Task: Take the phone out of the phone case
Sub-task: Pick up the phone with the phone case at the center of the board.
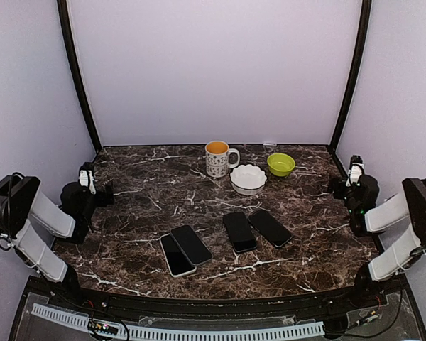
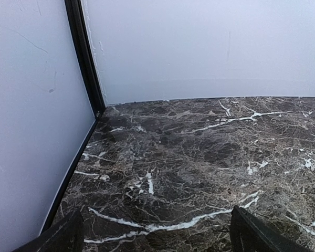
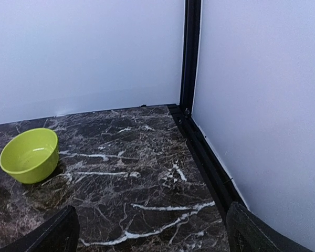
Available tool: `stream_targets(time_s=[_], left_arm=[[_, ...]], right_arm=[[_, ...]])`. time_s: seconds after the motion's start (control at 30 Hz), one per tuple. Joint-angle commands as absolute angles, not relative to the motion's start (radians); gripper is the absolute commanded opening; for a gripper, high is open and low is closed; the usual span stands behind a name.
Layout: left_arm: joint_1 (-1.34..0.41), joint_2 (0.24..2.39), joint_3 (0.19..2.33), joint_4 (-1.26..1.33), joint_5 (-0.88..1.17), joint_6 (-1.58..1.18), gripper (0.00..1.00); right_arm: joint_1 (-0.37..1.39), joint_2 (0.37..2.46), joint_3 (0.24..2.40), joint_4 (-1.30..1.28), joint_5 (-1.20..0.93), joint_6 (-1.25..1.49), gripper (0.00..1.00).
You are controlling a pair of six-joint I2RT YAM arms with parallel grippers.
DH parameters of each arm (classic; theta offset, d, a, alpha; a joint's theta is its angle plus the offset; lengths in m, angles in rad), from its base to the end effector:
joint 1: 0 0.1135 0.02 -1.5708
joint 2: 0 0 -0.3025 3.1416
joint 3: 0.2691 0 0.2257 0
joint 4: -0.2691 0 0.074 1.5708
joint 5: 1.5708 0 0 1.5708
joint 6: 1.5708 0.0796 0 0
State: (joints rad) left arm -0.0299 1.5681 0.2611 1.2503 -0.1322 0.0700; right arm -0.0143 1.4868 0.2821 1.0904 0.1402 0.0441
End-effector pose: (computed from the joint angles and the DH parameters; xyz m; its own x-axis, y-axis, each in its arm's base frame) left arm 0.2867 0.0019 0.2129 -0.0636 0.0713 -0.9954 -0.0977 0.9922 0.0773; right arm 0.2802 -0.0151 0.2158 -0.1072 0.0452 -0.9932 0.1579 0.9871 0.0279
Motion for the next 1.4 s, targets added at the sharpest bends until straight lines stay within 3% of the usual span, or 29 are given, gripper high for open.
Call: stream_targets(time_s=[0.0,0.13,0.33,0.5,0.7,1.0,1.37], left_arm=[[-0.026,1.437,0.344,0.968,-0.177,0.032,0.99],[-0.026,1.356,0.506,0.586,-0.226,-0.1,0.99],[-0.026,1.309,0.683,0.221,-0.274,-0.319,0.99],[-0.026,1.313,0.928,-0.099,-0.192,-0.385,0.99],[-0.026,1.27,1.078,-0.408,-0.027,-0.305,0.99],[-0.029,1.184,0.994,-0.471,0.235,-0.161,0.99],[-0.047,1.155,0.879,-0.416,0.245,-0.137,0.98]], right_arm=[[0.052,1.341,0.449,0.763,0.242,0.01,0.99],[0.081,1.267,0.603,0.484,0.271,0.061,0.99],[0.135,1.263,0.785,0.156,0.091,0.146,0.99],[0.255,1.354,0.936,-0.144,-0.05,0.022,0.99],[0.404,1.505,1.06,-0.472,-0.209,-0.136,0.99],[0.556,1.64,1.1,-0.644,-0.165,-0.263,0.98],[0.597,1.664,1.058,-0.659,-0.171,-0.27,0.99]])
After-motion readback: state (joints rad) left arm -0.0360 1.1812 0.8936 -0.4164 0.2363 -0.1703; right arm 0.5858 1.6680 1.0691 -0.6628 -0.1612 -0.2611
